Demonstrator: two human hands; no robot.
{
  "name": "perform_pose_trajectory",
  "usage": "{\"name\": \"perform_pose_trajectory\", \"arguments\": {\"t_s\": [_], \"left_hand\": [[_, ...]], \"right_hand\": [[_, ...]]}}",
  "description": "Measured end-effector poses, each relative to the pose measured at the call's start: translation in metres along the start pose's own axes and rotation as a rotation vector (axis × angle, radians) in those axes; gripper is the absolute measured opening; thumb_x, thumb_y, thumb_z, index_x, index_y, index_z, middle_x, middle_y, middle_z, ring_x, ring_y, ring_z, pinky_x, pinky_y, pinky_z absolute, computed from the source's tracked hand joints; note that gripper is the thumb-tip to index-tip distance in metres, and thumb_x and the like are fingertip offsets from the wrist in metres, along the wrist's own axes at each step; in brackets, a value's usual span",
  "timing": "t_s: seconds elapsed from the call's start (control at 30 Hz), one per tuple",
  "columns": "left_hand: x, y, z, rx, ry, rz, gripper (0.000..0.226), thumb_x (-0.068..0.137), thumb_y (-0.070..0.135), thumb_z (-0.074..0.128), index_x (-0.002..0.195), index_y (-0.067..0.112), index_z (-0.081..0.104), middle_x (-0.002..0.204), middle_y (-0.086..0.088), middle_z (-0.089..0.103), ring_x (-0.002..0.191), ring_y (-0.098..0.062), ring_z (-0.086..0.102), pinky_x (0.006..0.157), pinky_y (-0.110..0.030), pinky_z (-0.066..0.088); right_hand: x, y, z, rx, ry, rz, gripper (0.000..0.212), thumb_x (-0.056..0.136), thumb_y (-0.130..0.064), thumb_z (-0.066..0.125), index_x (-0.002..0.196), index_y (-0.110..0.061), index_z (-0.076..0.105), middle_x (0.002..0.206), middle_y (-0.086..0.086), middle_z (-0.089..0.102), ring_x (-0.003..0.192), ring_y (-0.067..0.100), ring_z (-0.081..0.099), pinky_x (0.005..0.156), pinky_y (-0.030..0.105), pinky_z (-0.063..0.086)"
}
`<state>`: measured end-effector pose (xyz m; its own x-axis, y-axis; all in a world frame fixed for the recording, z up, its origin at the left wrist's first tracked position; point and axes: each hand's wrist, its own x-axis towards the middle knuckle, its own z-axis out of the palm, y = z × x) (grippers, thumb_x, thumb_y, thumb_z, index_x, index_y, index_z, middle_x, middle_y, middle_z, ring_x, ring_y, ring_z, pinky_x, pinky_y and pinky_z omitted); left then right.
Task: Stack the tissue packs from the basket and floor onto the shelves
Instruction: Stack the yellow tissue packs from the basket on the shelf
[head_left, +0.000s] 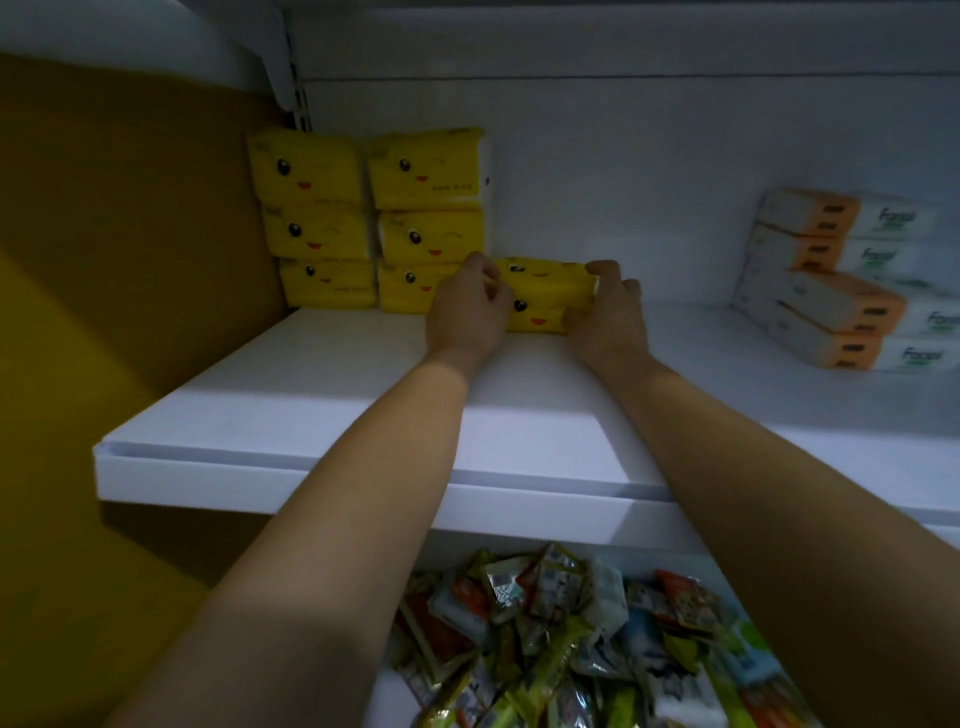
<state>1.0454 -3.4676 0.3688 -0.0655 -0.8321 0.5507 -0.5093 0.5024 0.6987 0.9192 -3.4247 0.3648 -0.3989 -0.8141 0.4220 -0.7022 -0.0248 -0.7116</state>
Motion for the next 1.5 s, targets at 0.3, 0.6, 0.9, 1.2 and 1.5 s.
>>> {"name": "perform_pose_trajectory", "arguments": {"t_s": [0.3, 0.6, 0.9, 1.2, 1.5], "left_hand": [[0.003, -0.006, 0.009, 0.345, -0.349, -0.016, 0.047, 0.097, 0.027, 0.041, 0.141, 0.011, 0.034, 0.144, -0.017, 0.040, 0.131, -0.032, 0.037, 0.105, -0.035, 0.035], [-0.050, 0.029, -0.062, 0.607, -0.385, 0.046, 0.046, 0.099, 0.032, 0.033, 0.142, 0.015, 0.032, 0.142, -0.015, 0.042, 0.128, -0.032, 0.041, 0.099, -0.037, 0.038], [-0.187, 0.058, -0.135, 0.639, -0.361, 0.174, 0.052, 0.100, 0.030, 0.033, 0.147, 0.011, 0.023, 0.154, -0.010, 0.024, 0.139, -0.028, 0.025, 0.112, -0.039, 0.022], [-0.341, 0.023, -0.153, 0.629, -0.512, 0.087, 0.053, 0.100, 0.033, 0.032, 0.148, 0.012, 0.020, 0.155, -0.008, 0.021, 0.142, -0.026, 0.021, 0.115, -0.038, 0.020], [-0.461, -0.040, -0.115, 0.557, -0.700, -0.109, 0.053, 0.100, 0.032, 0.033, 0.148, 0.012, 0.020, 0.155, -0.011, 0.019, 0.140, -0.028, 0.021, 0.112, -0.039, 0.021]], "right_hand": [[0.004, 0.003, 0.006, -0.202, -0.218, -0.043, 0.059, 0.092, -0.017, 0.046, 0.146, -0.011, 0.022, 0.146, 0.016, 0.034, 0.132, 0.034, 0.035, 0.104, 0.035, 0.030], [-0.079, -0.028, -0.039, -0.479, -0.264, -0.316, 0.055, 0.096, -0.026, 0.042, 0.147, -0.017, 0.024, 0.155, 0.009, 0.018, 0.139, 0.027, 0.026, 0.111, 0.032, 0.022], [-0.235, -0.054, -0.087, -0.401, -0.333, -0.394, 0.055, 0.096, -0.035, 0.042, 0.147, -0.020, 0.025, 0.155, 0.002, 0.021, 0.141, 0.020, 0.023, 0.112, 0.031, 0.021], [-0.372, -0.017, -0.080, -0.391, -0.461, -0.291, 0.057, 0.095, -0.037, 0.044, 0.146, -0.021, 0.025, 0.155, 0.002, 0.021, 0.140, 0.021, 0.025, 0.112, 0.032, 0.023], [-0.485, 0.067, -0.033, -0.320, -0.590, -0.083, 0.057, 0.094, -0.035, 0.048, 0.145, -0.018, 0.030, 0.153, 0.006, 0.025, 0.138, 0.023, 0.031, 0.109, 0.033, 0.029]]}}
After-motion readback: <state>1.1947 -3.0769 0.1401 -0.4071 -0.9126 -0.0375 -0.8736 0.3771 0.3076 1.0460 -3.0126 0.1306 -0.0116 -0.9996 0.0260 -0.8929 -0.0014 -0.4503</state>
